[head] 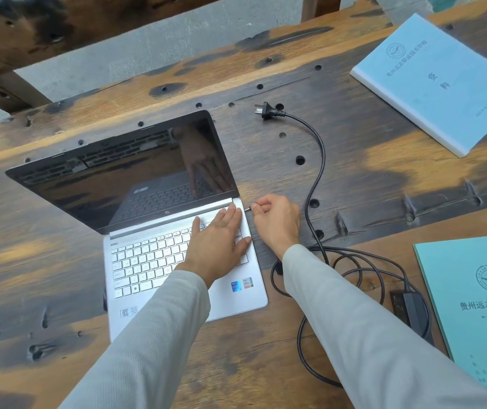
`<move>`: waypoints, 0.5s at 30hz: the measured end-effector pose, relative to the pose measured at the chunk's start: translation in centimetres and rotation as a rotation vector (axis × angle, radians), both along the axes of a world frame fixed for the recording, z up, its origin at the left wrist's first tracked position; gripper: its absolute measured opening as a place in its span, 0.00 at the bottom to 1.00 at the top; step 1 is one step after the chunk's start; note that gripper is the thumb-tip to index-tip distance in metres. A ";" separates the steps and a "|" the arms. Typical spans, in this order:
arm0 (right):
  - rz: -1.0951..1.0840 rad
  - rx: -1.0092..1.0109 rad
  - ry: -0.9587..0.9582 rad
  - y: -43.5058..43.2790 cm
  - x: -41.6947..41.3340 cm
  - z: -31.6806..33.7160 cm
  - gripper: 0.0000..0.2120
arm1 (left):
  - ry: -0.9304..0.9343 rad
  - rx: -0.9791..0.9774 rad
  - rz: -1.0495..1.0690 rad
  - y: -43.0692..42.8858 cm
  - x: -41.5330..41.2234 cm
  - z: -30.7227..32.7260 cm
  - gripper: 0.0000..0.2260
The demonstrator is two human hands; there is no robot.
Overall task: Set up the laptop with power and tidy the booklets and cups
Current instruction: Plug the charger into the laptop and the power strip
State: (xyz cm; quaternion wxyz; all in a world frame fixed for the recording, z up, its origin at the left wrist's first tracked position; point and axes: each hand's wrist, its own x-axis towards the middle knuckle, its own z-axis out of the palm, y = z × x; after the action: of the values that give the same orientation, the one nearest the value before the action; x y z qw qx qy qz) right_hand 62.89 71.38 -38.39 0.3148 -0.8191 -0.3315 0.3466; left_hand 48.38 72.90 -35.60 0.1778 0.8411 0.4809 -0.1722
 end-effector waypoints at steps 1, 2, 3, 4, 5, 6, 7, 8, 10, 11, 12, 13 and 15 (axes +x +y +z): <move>0.006 -0.009 -0.009 0.1 0.0 0.0 0.05 | -0.001 0.000 0.001 0.0 0.0 0.0 0.29; 0.006 -0.016 -0.013 0.2 0.0 0.0 0.05 | -0.004 -0.002 0.003 0.0 0.0 0.0 0.29; 0.003 -0.022 -0.012 0.3 0.1 0.0 0.05 | -0.007 -0.006 0.006 0.0 0.1 0.0 0.29; 0.001 -0.025 -0.009 0.4 0.1 0.0 0.05 | -0.010 -0.007 0.008 0.0 0.1 0.0 0.29; -0.001 -0.024 -0.005 0.5 0.1 -0.1 0.05 | -0.012 -0.008 0.009 0.0 0.1 0.0 0.29; -0.005 -0.019 0.003 0.5 0.1 -0.1 0.05 | -0.015 -0.009 0.010 0.0 0.1 -0.1 0.29; -0.011 -0.008 0.011 0.5 0.1 -0.1 0.05 | -0.018 -0.009 0.010 0.0 0.1 -0.1 0.29; -0.019 0.006 0.016 0.5 0.0 -0.1 0.05 | -0.020 -0.008 0.010 0.0 0.0 -0.1 0.29; -0.033 0.026 0.017 0.4 -0.1 -0.1 0.06 | -0.020 -0.003 0.011 0.0 0.0 -0.2 0.29; -0.039 0.029 0.016 0.4 -0.2 -0.1 0.06 | -0.020 -0.004 0.013 -0.1 -0.1 -0.2 0.29; -0.043 0.027 0.018 0.5 -0.2 -0.1 0.06 | -0.021 -0.006 0.014 -0.1 -0.1 -0.2 0.29; -0.047 0.024 0.020 0.6 -0.2 -0.2 0.06 | -0.021 -0.007 0.013 -0.1 -0.1 -0.2 0.30; -0.047 0.013 0.024 0.7 -0.2 -0.2 0.06 | -0.022 -0.007 0.011 -0.1 -0.1 -0.3 0.30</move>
State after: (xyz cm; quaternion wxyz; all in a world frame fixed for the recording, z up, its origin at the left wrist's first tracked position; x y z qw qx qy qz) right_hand 62.72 72.12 -38.54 0.3322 -0.8203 -0.3107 0.3467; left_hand 48.29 72.83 -35.88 0.1867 0.8396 0.4831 -0.1636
